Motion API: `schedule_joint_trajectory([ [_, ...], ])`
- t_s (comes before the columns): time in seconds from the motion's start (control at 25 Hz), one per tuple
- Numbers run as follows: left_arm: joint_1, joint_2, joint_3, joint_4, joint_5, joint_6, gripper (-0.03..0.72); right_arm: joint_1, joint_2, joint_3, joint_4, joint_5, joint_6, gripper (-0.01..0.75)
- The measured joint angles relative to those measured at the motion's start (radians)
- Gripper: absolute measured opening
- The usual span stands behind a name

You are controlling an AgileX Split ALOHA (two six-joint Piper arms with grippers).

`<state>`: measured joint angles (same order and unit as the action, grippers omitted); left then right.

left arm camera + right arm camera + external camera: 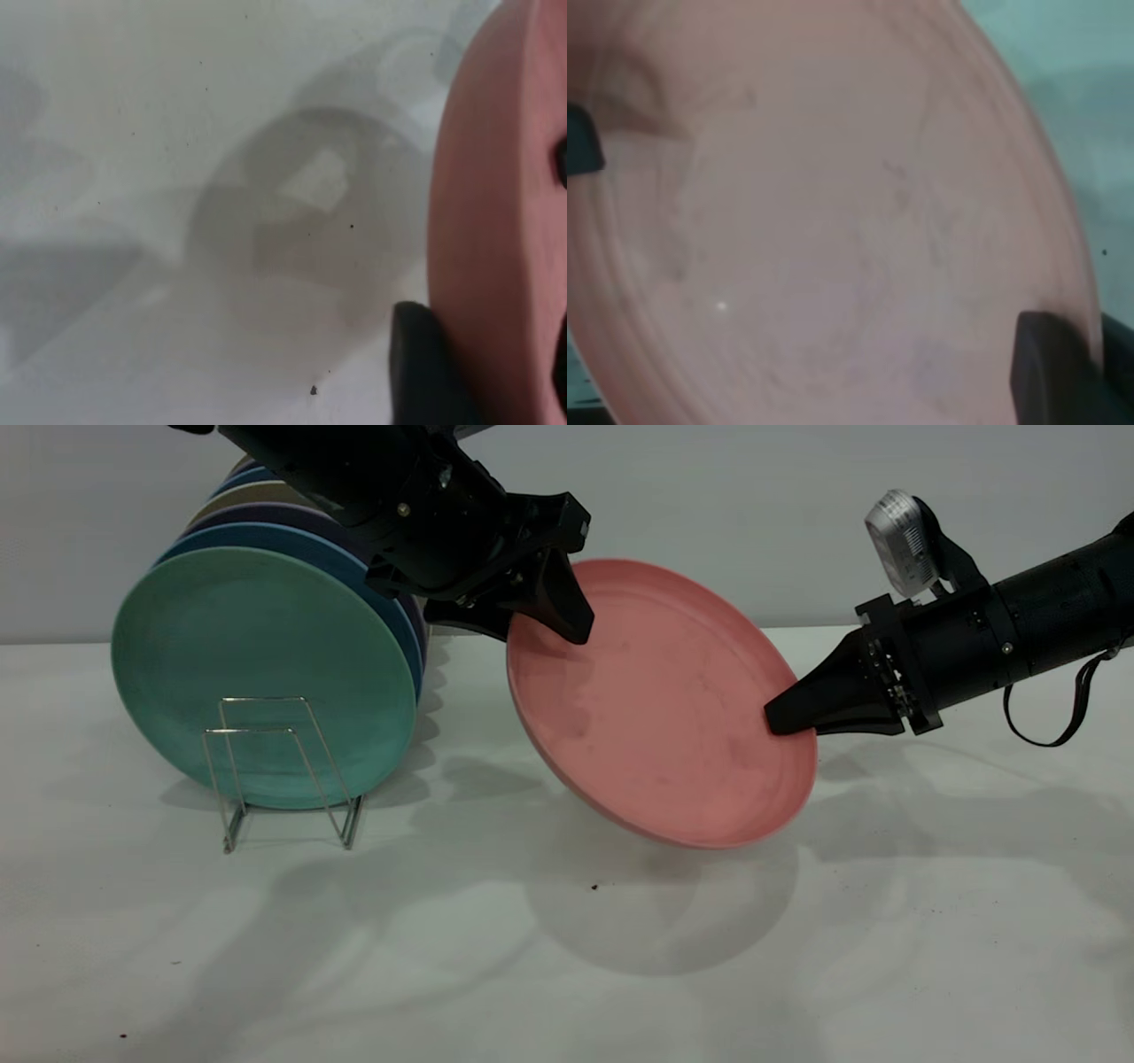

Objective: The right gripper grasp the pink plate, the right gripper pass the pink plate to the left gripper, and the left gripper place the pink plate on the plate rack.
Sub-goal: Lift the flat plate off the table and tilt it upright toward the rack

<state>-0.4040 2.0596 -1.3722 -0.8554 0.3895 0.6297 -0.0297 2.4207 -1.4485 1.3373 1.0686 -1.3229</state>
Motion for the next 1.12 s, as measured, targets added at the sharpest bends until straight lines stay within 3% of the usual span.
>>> schedule_joint_trajectory([
  [0.2,0.001,0.000,-0.001,-0.002,-0.008,-0.002,0.127,0.000,0.000,0.000,0.025,0.013,-0.021,0.019],
  [0.28,0.003,0.000,-0.001,0.004,-0.021,-0.002,0.071,0.000,0.000,0.000,0.040,0.018,-0.034,0.025],
  [0.44,0.004,0.000,-0.001,0.006,-0.018,-0.001,0.068,0.000,0.000,0.000,0.070,0.032,-0.037,0.091],
  [0.68,0.001,0.000,-0.001,0.006,0.013,0.061,0.068,-0.002,-0.053,0.000,0.087,0.049,-0.024,0.389],
  [0.8,0.001,0.000,-0.001,0.006,0.016,0.107,0.068,-0.022,-0.130,0.000,0.107,0.046,-0.022,0.496],
  [0.92,0.001,0.000,-0.001,0.006,0.016,0.172,0.068,-0.062,-0.234,0.000,0.112,0.050,-0.004,0.523],
  [1.12,0.037,-0.048,-0.001,0.049,0.041,0.385,0.067,-0.132,-0.453,0.001,0.061,0.090,0.101,0.490],
])
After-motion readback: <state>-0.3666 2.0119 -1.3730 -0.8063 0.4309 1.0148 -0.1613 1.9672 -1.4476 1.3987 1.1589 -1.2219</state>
